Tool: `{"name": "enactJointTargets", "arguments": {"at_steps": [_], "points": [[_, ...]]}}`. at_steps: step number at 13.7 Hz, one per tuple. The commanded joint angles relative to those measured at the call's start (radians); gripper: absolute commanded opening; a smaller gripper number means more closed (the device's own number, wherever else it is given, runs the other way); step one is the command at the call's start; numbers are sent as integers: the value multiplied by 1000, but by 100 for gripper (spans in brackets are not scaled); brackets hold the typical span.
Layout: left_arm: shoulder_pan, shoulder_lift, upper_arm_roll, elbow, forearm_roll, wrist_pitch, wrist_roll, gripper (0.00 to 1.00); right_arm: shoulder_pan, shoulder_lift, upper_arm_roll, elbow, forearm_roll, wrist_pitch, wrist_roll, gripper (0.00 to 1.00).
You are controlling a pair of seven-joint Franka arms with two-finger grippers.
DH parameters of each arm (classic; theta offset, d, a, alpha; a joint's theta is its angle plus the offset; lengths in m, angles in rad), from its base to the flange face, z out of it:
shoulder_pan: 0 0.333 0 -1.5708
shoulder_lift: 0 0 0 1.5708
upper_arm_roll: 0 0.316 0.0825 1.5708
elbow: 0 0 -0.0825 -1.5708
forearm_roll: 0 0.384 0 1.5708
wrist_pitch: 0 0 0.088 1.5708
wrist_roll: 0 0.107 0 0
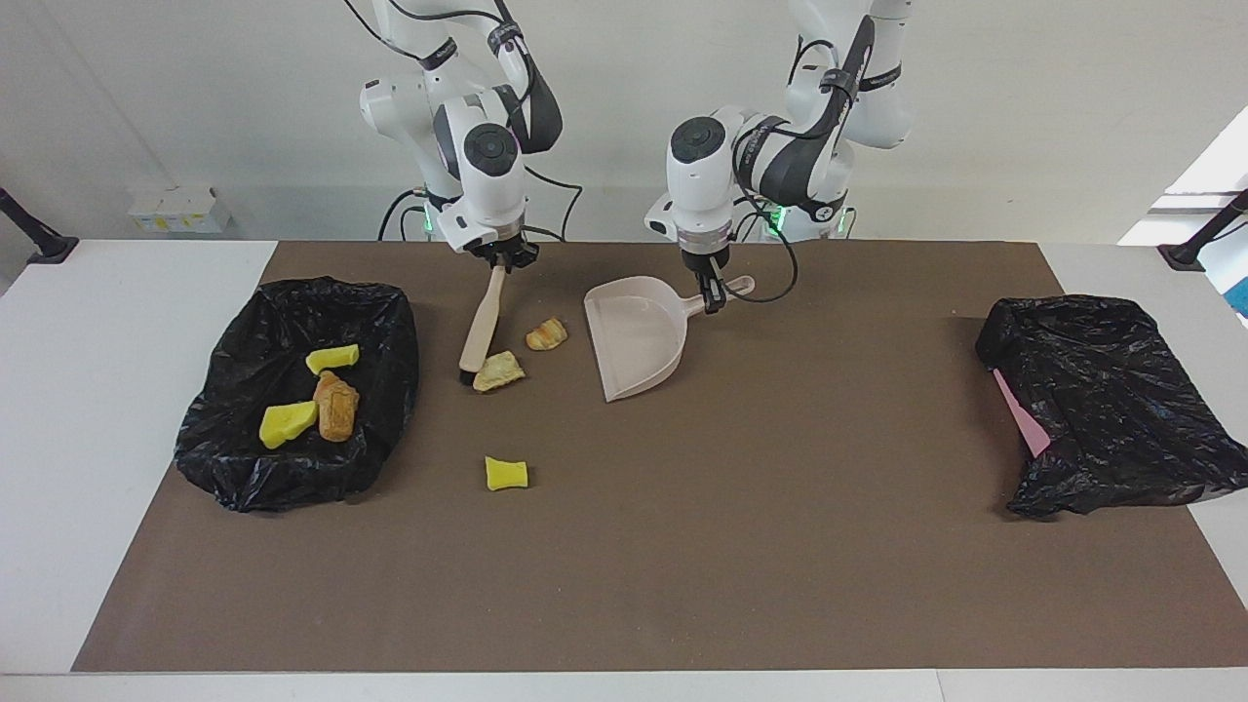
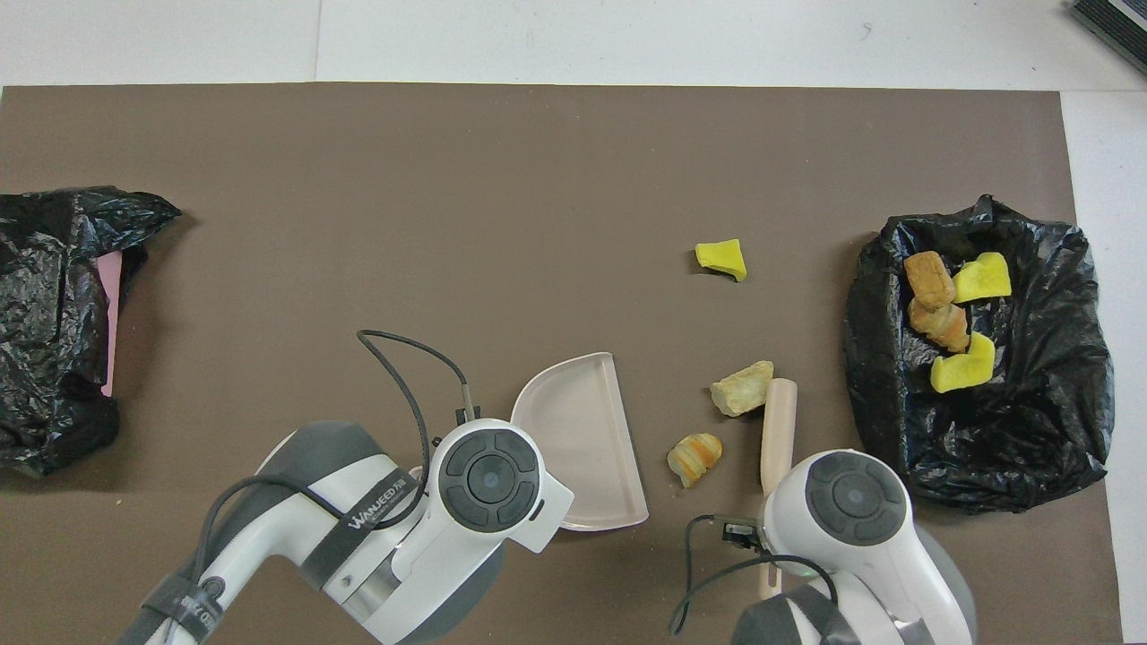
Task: Sweep and dump trash in bin
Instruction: 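Grasp the brush with the right gripper and sweep pieces into the dustpan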
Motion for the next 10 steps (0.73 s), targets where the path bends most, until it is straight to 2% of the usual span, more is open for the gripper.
{"name": "enactJointTargets", "arguments": {"at_steps": [1, 3, 7, 10], "points": [[-35, -36, 14, -38, 23, 26, -35, 0, 69, 62, 3, 37, 94, 29, -15, 0], [-32, -36, 14, -39, 23, 37, -35, 0, 132, 105, 3, 49, 146, 105, 17, 0], [-29, -22, 14, -55, 23, 86, -23, 0, 233, 157, 3, 167, 171, 102, 42, 0], [0, -12, 16, -62, 23, 147, 20, 0, 263, 177, 5, 218, 169, 101, 45, 0]]}}
